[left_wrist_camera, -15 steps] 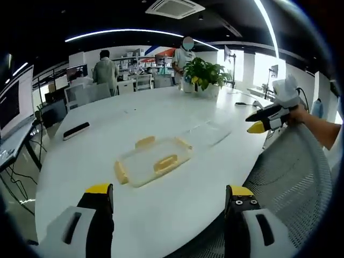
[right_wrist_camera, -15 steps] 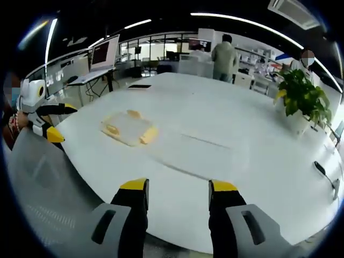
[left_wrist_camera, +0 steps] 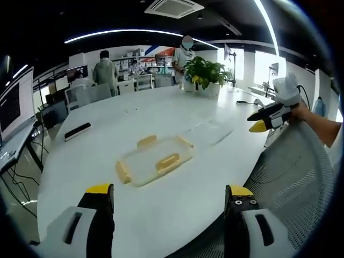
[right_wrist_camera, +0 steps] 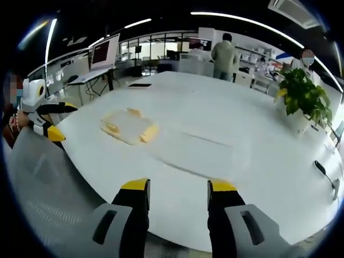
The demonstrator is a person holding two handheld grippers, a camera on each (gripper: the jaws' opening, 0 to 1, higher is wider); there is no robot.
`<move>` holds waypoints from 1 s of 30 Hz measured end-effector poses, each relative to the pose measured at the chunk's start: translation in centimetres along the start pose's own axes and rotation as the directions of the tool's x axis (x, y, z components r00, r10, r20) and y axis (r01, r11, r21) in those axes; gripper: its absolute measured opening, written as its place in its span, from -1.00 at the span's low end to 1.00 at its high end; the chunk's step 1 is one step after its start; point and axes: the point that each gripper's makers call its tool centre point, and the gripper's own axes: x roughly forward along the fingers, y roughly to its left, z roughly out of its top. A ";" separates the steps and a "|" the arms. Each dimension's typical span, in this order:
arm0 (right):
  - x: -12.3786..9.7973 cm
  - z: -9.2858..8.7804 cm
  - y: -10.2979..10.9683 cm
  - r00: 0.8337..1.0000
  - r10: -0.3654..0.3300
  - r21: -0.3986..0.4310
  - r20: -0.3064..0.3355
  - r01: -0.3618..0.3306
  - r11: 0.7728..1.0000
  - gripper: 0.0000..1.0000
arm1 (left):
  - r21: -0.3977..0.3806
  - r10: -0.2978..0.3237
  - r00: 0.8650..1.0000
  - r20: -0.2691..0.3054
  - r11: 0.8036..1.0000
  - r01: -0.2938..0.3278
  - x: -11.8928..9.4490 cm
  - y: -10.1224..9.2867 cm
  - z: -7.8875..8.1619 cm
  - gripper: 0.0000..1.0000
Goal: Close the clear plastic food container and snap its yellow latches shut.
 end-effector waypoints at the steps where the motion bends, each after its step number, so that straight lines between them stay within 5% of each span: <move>1: 0.0 0.0 0.0 1.000 0.000 -0.001 0.002 0.000 1.000 -0.26 | 0.001 0.000 1.000 0.000 1.000 0.000 0.0 0.0 0.0 0.61; 21: -0.2 0.0 -0.2 1.000 0.001 0.006 0.006 -0.001 1.000 -0.26 | -0.009 0.006 1.000 0.009 1.000 -0.006 0.0 0.0 0.1 0.65; 30: -0.3 0.4 -0.6 0.999 -0.018 0.007 0.033 0.017 1.000 -0.02 | -0.011 0.003 1.000 0.009 1.000 -0.003 0.1 0.1 0.1 0.64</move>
